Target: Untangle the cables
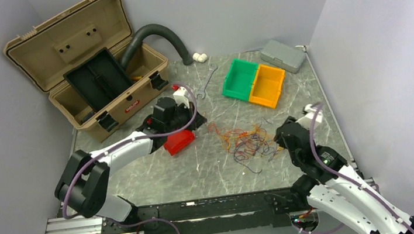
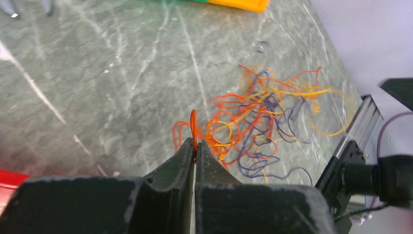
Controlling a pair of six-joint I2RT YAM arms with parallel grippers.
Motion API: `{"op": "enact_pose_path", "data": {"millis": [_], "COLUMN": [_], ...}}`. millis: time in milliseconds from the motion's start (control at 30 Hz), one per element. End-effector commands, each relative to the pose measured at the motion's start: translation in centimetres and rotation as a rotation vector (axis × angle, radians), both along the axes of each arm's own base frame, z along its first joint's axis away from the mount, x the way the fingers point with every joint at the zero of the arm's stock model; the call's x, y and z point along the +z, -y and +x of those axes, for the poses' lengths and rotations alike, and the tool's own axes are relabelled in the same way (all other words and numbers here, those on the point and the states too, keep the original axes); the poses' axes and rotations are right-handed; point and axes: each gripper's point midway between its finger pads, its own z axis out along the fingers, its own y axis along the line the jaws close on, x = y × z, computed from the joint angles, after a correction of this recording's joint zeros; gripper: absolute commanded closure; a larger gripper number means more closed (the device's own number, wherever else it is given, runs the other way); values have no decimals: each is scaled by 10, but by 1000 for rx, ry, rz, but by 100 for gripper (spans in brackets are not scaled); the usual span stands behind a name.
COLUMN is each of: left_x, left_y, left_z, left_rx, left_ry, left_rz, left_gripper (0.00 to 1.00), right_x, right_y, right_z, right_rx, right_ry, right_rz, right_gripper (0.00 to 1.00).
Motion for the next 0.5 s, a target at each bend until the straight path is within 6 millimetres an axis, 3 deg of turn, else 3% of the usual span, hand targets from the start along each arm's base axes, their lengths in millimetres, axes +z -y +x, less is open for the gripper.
{"op": "enact_pose_path", "data": {"millis": [0,100,167,233,300,367,467], "left_x": [28,36,41,43,43,40,30], "left_y": [9,5,3,1,-2,-6,-13], "left_z": [-25,-30,-32,-33,-32,-31,-27], "left_rx": [-108,-106,-105,-103,-93,-73,-30], "left_ry": [130,163,174,176,175,170,138], "left_rz": [-6,-24,-18,-10,0,16,62], "left_gripper": [92,85,72,52,39,33,31], "right_x": [16,18,19,16,9,1,-10], "right_y": [-80,-111,-123,-128,-131,-134,-138], "right_z": [23,27,30,36,40,44,48], "right_rx": [448,606,665,683,685,688,682], "right_ry": [107,136,143,125,96,69,45], "right_rz": [33,47,40,23,6,-2,10], "right_gripper": [54,42,38,36,35,35,38]}}
